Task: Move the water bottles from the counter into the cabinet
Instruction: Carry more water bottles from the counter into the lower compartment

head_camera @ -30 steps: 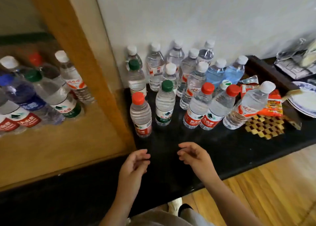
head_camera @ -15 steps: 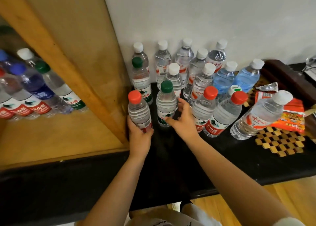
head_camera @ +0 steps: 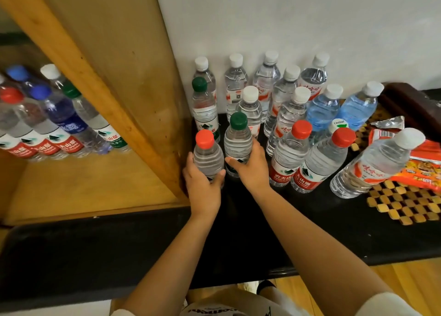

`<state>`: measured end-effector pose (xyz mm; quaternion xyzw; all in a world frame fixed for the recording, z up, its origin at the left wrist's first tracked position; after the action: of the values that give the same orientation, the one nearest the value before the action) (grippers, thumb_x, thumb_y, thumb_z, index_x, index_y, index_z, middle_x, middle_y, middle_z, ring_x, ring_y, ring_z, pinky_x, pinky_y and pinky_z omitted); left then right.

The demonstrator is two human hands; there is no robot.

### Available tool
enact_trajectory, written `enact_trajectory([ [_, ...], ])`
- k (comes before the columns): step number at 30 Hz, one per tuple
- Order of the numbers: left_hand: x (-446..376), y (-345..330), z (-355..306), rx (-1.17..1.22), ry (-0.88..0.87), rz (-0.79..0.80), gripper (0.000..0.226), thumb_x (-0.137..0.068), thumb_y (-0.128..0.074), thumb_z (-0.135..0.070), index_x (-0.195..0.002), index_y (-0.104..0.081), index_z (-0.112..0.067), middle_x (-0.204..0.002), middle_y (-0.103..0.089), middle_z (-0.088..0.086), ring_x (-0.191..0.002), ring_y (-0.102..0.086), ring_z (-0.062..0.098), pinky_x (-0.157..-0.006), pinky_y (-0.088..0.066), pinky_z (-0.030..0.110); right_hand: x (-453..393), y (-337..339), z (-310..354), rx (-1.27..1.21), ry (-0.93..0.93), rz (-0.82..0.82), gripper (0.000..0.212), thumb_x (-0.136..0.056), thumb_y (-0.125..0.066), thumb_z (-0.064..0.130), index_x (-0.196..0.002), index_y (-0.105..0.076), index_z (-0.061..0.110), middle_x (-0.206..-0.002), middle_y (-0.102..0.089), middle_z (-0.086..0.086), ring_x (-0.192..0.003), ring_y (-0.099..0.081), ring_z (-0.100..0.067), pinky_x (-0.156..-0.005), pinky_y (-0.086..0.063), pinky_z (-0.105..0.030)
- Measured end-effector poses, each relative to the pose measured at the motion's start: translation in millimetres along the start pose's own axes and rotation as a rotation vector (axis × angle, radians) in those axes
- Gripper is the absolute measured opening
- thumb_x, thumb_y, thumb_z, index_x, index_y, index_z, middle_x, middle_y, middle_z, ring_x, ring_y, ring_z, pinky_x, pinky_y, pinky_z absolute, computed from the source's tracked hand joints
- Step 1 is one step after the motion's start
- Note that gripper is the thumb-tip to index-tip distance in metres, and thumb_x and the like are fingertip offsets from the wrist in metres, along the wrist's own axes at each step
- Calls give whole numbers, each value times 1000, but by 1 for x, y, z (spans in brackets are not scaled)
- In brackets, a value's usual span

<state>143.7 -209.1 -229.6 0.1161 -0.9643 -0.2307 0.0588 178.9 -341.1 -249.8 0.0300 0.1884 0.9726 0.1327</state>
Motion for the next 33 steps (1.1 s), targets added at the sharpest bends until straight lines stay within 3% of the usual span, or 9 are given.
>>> enact_trajectory([
  [4, 6, -2, 0, -13, -12, 15, 73, -70, -78, -18, -131, -38, -10, -133, -43, 8, -124, -35, 16, -99, -24, 16, 8, 10, -4, 32, 45, 65, 63, -72, -77, 25, -125, -46, 14, -123, -53, -6, -119, -48, -19, -96, -43, -34],
  [7, 9, 2, 5, 86, -41, 70, 67, -67, -80, -14, -121, -42, -8, -123, -52, 9, -117, -49, 21, -101, -41, 29, 22, 16, -8, 57, 58, 75, 64, -71, -78, 25, -124, -45, 11, -122, -53, -6, -118, -47, -18, -95, -41, -32],
  [10, 16, 12, 14, 95, -61, 148, 69, -66, -82, -15, -114, -32, -24, -113, -50, -5, -103, -53, 8, -81, -38, 5, 40, 21, -11, 113, 65, 66, 64, -67, -80, 29, -120, -47, 14, -116, -53, -1, -110, -44, -10, -87, -37, -24],
  [12, 23, 21, 22, 78, -95, 220, 74, -64, -83, -18, -115, -29, -29, -108, -48, -13, -96, -52, -4, -76, -36, -3, 53, 24, -11, 154, 64, 68, 64, -62, -81, 32, -115, -49, 18, -106, -52, 5, -104, -44, -9, -78, -36, -19],
  [16, 43, 44, 36, 63, -93, 331, 75, -57, -82, -39, -115, -35, -48, -107, -57, -26, -100, -53, -16, -77, -39, -1, 84, 29, -9, 207, 36, 72, 59, -54, -84, 33, -103, -52, 31, -90, -49, 22, -94, -43, -4, -71, -32, -11],
  [20, 57, 71, 46, -30, -108, 350, 72, -50, -72, -62, -111, -34, -64, -102, -57, -41, -98, -55, -16, -78, -46, 6, 121, 21, -5, 265, 33, 70, 51, -52, -86, 31, -89, -52, 34, -83, -52, 21, -87, -45, 2, -65, -32, -10],
  [27, 61, 133, 79, 119, -33, 269, 66, -52, -77, -57, -111, -46, -52, -105, -62, -34, -99, -57, -14, -81, -48, 16, 158, -32, 18, 282, 42, 112, 51, -51, -87, 32, -90, -54, 32, -86, -53, 18, -90, -47, 9, -67, -36, -4],
  [31, 41, 181, 91, 146, -39, 173, 72, -51, -77, -60, -115, -47, -47, -105, -63, -31, -99, -58, -13, -78, -47, 8, 163, -73, 41, 236, 61, 168, 55, -48, -87, 36, -85, -49, 50, -86, -54, 19, -87, -53, 0, -68, -37, -12],
  [33, 26, 204, 97, 176, -22, 114, 79, -48, -77, -60, -119, -49, -41, -105, -64, -30, -98, -59, -10, -80, -48, 13, 163, -93, 56, 193, 89, 193, 64, -46, -85, 37, -89, -44, 62, -88, -56, 17, -87, -56, -4, -70, -42, -19],
])
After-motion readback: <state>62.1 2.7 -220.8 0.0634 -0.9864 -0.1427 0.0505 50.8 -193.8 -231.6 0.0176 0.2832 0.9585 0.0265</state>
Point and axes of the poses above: each hand's wrist, its own x-axis away from the middle knuckle, its own y-axis out of the back of the hand, z = x × y, the point moved 3 cm from there along -x, towards the middle knuckle
